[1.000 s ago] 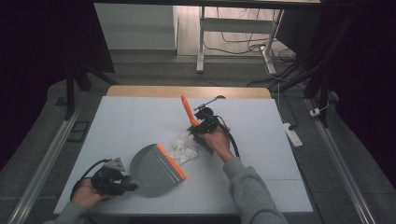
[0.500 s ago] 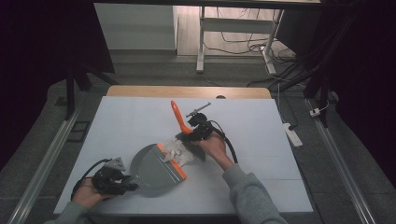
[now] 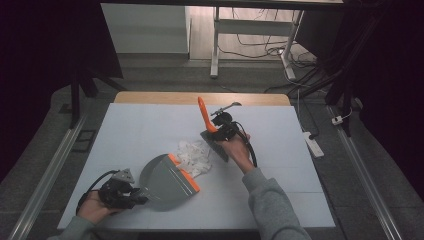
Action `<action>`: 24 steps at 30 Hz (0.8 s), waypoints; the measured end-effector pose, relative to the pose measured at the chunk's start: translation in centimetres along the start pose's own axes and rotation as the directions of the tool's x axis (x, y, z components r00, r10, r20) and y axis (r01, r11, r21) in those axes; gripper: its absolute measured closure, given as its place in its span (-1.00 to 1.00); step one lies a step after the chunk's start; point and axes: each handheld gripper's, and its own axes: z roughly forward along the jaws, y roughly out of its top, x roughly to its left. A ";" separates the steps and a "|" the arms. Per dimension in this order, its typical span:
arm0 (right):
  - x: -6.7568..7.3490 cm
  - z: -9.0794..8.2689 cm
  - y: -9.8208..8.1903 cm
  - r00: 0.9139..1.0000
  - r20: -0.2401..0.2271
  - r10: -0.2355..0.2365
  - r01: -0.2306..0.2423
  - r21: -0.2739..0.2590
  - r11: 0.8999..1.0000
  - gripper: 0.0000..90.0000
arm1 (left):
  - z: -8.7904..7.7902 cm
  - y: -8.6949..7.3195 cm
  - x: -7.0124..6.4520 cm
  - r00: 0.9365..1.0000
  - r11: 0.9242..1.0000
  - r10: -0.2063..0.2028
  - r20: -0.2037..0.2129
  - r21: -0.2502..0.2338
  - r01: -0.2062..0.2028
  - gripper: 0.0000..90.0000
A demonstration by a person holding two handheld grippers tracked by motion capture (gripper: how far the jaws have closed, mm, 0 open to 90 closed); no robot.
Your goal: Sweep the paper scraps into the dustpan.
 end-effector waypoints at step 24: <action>6.4 2.7 0.3 0.978 -0.175 -0.113 0.133 0.105 0.986 0.57 | 0.0 0.0 0.0 1.000 1.000 -0.004 0.000 0.000 0.004 0.37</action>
